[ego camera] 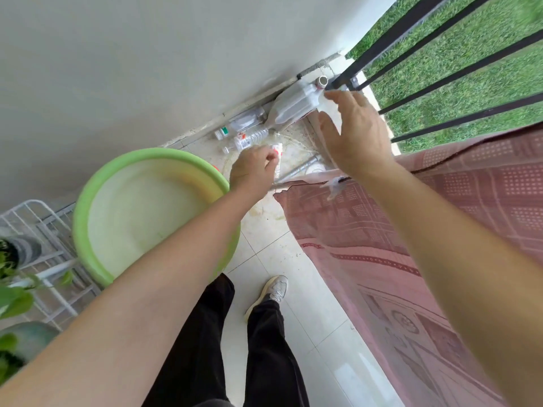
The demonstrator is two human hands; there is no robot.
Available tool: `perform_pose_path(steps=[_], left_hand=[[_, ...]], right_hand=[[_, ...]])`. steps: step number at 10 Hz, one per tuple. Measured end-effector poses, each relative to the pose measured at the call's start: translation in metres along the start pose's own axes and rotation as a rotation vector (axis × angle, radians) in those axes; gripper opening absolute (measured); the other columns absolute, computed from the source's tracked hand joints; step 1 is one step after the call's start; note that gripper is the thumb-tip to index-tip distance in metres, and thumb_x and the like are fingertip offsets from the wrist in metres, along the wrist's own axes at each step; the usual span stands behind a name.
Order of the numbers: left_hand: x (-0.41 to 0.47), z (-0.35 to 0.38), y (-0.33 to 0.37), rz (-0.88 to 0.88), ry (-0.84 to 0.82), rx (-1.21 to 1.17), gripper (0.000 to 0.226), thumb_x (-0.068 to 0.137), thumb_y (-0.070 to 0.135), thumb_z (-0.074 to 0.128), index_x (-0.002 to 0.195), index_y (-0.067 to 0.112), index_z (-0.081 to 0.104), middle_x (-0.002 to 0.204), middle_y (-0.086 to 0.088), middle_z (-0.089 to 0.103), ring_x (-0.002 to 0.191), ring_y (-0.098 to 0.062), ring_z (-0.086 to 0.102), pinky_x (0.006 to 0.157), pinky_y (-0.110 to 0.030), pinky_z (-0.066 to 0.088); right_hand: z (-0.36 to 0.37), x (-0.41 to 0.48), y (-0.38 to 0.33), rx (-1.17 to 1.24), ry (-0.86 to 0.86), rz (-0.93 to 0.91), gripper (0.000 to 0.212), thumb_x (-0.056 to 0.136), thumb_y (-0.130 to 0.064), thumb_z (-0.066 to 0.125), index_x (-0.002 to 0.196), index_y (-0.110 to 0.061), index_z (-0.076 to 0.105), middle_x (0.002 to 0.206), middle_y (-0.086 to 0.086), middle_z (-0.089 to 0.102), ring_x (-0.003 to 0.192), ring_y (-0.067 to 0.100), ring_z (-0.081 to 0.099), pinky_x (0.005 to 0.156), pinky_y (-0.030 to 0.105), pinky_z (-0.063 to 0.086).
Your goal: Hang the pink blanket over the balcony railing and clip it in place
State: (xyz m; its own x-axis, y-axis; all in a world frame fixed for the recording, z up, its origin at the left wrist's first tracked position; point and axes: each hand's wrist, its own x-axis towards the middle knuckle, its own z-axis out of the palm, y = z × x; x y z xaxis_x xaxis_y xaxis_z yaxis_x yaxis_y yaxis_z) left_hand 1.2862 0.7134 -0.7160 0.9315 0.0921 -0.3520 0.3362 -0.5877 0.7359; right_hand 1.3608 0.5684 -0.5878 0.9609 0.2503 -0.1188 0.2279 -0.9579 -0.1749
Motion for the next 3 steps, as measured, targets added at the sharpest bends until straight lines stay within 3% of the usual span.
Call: perform_pose_path(steps=[1,2,3], left_hand=[[-0.019,-0.023,-0.036,-0.020,0.197,0.111,0.029,0.098,0.025,0.046,0.117,0.011,0.062,0.127,-0.012,0.057,0.117,-0.033,0.048,0.097,-0.039,0.037],[-0.051,-0.044,-0.072,-0.048,0.238,0.290,0.043,0.099,0.032,0.044,0.138,0.014,0.049,0.151,-0.012,0.037,0.135,-0.031,0.035,0.107,-0.043,0.029],[-0.086,-0.061,-0.092,-0.061,0.142,0.401,0.052,0.100,0.041,0.038,0.146,0.016,0.038,0.158,-0.011,0.025,0.142,-0.031,0.024,0.112,-0.048,0.023]], right_hand=[[0.025,-0.031,-0.007,-0.052,0.071,-0.041,0.050,0.099,-0.038,0.045,0.145,-0.018,0.043,0.151,0.012,0.043,0.131,0.030,0.048,0.101,0.044,0.046],[0.055,-0.077,-0.019,-0.048,0.108,-0.050,0.054,0.098,-0.036,0.049,0.147,-0.015,0.041,0.159,0.018,0.030,0.146,0.035,0.030,0.117,0.046,0.024],[0.068,-0.122,-0.025,-0.099,0.045,-0.047,0.061,0.096,-0.038,0.053,0.149,-0.012,0.037,0.159,0.021,0.026,0.147,0.036,0.024,0.118,0.046,0.016]])
